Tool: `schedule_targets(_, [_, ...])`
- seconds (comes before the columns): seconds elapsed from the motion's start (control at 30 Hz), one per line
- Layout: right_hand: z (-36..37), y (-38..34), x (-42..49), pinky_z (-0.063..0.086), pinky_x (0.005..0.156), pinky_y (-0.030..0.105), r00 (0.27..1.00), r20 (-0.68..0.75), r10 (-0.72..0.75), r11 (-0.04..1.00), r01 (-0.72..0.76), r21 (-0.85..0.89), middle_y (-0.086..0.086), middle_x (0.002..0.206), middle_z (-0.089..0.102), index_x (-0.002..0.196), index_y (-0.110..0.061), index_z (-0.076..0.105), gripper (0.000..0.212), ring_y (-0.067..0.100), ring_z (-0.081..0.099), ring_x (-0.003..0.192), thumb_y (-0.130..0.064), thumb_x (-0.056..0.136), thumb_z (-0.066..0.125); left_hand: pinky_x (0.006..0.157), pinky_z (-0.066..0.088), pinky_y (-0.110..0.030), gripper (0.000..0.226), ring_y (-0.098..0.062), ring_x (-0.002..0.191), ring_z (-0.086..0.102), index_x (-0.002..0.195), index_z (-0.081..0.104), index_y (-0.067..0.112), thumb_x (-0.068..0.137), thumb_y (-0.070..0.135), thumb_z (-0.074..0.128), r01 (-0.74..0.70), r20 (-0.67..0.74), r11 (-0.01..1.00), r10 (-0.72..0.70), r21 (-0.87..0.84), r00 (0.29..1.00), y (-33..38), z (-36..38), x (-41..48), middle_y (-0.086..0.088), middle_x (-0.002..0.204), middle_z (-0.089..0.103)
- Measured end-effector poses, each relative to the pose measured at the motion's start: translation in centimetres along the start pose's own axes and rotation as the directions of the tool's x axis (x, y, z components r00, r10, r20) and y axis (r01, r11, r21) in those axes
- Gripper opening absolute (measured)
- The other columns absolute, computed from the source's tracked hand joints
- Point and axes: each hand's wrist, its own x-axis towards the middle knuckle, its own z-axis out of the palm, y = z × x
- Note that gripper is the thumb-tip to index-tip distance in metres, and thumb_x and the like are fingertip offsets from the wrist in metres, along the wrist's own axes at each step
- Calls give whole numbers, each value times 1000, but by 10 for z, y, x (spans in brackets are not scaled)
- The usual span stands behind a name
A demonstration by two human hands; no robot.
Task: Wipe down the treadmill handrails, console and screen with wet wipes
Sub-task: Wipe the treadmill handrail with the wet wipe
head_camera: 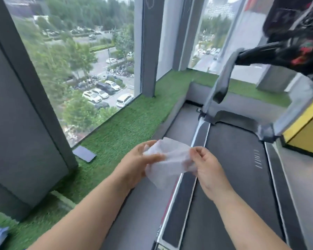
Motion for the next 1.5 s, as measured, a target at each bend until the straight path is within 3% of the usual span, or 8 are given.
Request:
schedule_targets(0.17, [-25, -17, -2, 47, 60, 26, 896, 300, 328, 934, -355, 38, 6, 91, 70, 109, -9, 65, 65, 16, 65, 73, -60, 91, 31, 86, 55, -40, 51, -23, 86, 68, 112, 61, 23, 68, 8, 81, -136, 83, 965, 119, 226, 989, 28, 32, 11, -7, 105, 66])
schedule_targets(0.5, [0, -49, 20, 47, 69, 33, 977, -190, -98, 954, 147, 262, 3, 73, 59, 74, -18, 61, 22, 19, 56, 72, -26, 93, 54, 58, 53, -26, 54, -18, 67, 62, 108, 62, 13, 58, 13, 84, 25, 31, 991, -29, 129, 999, 54, 2, 23, -6, 93, 66])
schedule_targets(0.8, [0, -112, 20, 52, 67, 26, 969, 213, -125, 992, 125, 13, 2, 81, 66, 102, -23, 70, 25, 18, 60, 77, -37, 90, 53, 56, 42, -23, 40, -12, 60, 46, 114, 60, 9, 79, 24, 71, 141, -179, 969, -105, 202, 978, 33, -43, 28, -3, 81, 57])
schedule_targets(0.93, [-6, -135, 26, 48, 64, 18, 888, 460, 7, 980, 86, -182, -5, 83, 70, 113, -16, 66, 33, 6, 62, 72, -36, 94, 48, 97, 42, -25, 74, -10, 119, 53, 126, 49, 31, 62, 57, 76, -205, 197, 953, 162, 223, 967, 62, -5, 22, 3, 131, 57])
schedule_targets(1.07, [-10, -143, 31, 52, 78, 25, 833, 549, 72, 974, 60, -220, 9, 107, 70, 118, -12, 65, 34, 17, 65, 95, -32, 97, 46, 88, 49, -24, 59, -19, 104, 64, 116, 61, 13, 65, 33, 80, -288, 438, 949, 206, 128, 875, 79, 40, 21, -7, 109, 69])
schedule_targets(1.2, [-36, -129, 54, 48, 85, 35, 855, 516, 55, 960, -187, 207, 19, 109, 60, 124, -15, 64, 67, 25, 59, 99, -52, 69, 76, 44, 39, -19, 22, -11, 47, 51, 65, 66, 14, 73, 30, 79, -200, 262, 980, 195, -7, 945, 74, 54, 10, 0, 59, 58])
schedule_targets(1.3, [-40, -89, 55, 53, 74, 39, 806, 581, 115, 812, -413, 413, 16, 106, 68, 123, -1, 62, 103, 28, 67, 86, -58, 41, 88, 46, 44, -19, 14, -12, 50, 54, 77, 64, 8, 88, 16, 60, -252, 14, 967, 252, -23, 968, 72, 54, 9, 0, 60, 61])
schedule_targets(1.5, [-10, -24, 38, 58, 75, 37, 759, 604, 244, 782, -522, 340, 19, 109, 66, 119, 5, 61, 87, 28, 68, 88, -17, 43, 96, 54, 39, -20, 22, -2, 51, 51, 81, 70, 18, 91, 36, 59, -220, -321, 855, 398, 469, 860, 53, 42, 24, 8, 57, 60])
